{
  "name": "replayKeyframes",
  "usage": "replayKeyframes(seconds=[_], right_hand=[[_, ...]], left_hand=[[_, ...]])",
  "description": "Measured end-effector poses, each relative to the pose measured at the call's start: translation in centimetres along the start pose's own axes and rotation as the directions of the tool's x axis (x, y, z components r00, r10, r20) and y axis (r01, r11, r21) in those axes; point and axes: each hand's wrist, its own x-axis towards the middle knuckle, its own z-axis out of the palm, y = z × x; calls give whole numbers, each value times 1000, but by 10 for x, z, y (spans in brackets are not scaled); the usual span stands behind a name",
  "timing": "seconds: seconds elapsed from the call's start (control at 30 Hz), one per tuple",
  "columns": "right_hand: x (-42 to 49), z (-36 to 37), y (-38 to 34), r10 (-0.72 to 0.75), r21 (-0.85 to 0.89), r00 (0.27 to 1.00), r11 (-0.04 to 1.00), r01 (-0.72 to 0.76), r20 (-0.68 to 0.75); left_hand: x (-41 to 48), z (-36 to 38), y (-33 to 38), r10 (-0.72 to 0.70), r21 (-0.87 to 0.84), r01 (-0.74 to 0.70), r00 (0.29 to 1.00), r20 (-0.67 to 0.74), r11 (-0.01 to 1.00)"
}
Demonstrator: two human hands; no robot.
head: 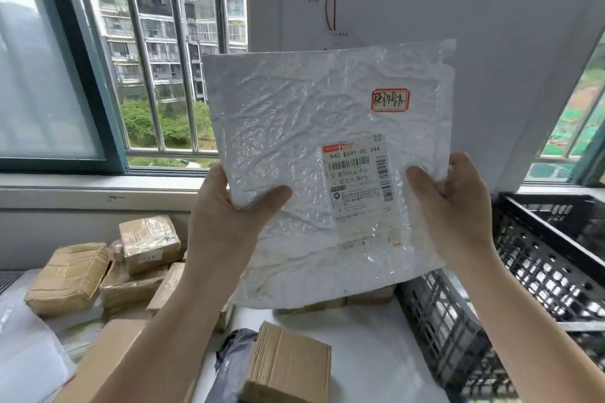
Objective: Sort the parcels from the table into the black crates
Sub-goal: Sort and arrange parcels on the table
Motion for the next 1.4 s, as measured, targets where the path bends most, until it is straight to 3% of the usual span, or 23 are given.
replayKeyframes(seconds=[0.23,0.5,0.87,1.0,1.2,1.4], right_hand=[[-22,-18,-1,-43,-139,997,990,34,-62],[-30,-92,28,-55,-209,986,978,21,-157],[13,-279,137,-34,-377,979,925,-45,-200],[39,-358,171,-74,-473,982,881,-16,-172],[89,-437,233,-26,-647,996,762,-35,-85],[154,-479,315,179,-840,984,536,-79,22]], left_hand=[[-7,5,-14,-28,-63,39,985,170,997],[-23,75,-30,-84,3,88,945,317,996],[-77,296,-29,32,116,-68,957,290,991],[-98,387,-26,63,151,-123,935,349,981],[-102,504,-34,90,432,-336,863,497,837],[-65,611,-69,-121,593,-501,691,713,631]])
